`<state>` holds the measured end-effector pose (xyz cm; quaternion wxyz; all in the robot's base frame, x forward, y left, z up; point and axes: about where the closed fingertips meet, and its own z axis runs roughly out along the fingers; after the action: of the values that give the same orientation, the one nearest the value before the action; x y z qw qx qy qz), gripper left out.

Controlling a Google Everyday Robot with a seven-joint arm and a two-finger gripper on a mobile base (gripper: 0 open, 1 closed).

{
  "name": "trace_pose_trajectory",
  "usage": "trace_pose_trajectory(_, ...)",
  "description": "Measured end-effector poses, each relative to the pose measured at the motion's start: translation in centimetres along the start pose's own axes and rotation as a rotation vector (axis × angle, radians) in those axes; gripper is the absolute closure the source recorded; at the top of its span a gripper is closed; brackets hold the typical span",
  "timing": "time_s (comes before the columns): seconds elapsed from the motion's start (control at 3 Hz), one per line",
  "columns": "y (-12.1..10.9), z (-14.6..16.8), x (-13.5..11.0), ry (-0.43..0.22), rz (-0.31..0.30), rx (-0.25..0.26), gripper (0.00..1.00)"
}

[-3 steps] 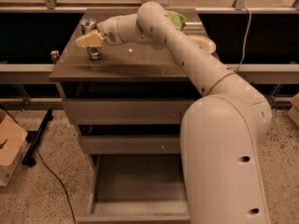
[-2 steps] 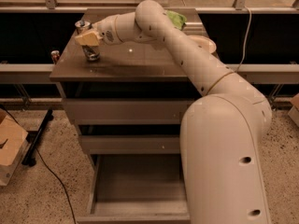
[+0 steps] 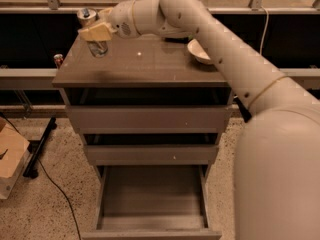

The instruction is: Place redbull can into bottom drawer

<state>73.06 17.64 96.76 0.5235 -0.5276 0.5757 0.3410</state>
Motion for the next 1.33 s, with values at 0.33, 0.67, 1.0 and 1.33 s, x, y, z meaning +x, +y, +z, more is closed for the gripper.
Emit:
trace_pose_trajectory(0.33,4.0,-3.3,-2.2,-0.055,-0.054,-0.036,1.00)
trace_pose_trajectory(0.67,9.3,-7.5,-4.1,-0.067,-0.089,-0.045,1.00)
trace_pose_trajectory(1.0,15.4,-10.5,-4.6,-0.052,-0.063,-0.051,1.00)
trace_pose_trajectory(1.33,20.7,-12.8,-1.9,-0.018,0.018,-0.047,1.00)
